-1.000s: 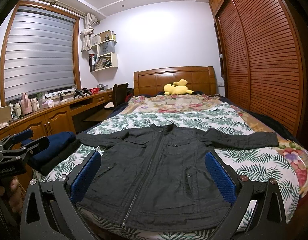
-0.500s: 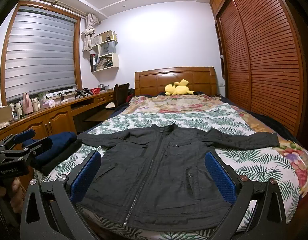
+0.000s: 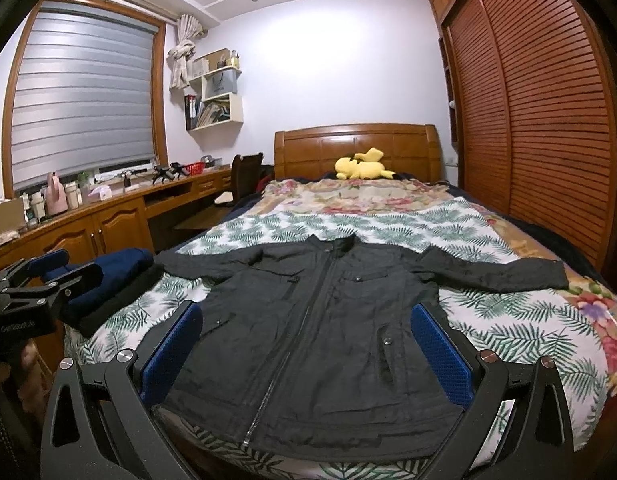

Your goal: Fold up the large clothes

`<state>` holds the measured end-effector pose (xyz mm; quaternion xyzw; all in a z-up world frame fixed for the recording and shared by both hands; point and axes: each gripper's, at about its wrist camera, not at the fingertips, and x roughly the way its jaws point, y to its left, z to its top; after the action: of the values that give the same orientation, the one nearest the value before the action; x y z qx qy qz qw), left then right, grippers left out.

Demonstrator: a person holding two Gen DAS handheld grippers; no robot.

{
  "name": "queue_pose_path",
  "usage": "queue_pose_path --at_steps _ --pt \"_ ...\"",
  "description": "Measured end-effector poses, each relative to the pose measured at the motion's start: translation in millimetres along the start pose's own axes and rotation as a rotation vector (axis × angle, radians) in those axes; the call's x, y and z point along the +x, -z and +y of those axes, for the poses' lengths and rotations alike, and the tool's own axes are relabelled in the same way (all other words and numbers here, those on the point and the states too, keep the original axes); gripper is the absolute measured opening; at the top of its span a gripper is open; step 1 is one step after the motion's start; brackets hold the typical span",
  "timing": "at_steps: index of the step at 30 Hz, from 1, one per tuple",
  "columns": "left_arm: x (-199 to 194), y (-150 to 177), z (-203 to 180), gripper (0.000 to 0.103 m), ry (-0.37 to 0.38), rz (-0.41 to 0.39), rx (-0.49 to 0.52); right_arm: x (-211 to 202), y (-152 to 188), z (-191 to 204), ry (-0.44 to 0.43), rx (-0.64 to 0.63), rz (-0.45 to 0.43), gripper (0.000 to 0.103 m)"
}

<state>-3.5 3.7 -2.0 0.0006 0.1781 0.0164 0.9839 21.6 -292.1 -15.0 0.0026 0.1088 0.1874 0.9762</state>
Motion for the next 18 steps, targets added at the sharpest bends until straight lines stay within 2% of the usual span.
queue_pose_path --at_steps 4,18 --pt "19 6 12 0.103 -0.011 0.030 -0.011 18 0 5 -0.005 -0.043 0.030 0.103" --pt "71 32 52 0.103 -0.006 0.140 -0.039 84 -20 2 -0.104 -0.025 0.077 0.103"
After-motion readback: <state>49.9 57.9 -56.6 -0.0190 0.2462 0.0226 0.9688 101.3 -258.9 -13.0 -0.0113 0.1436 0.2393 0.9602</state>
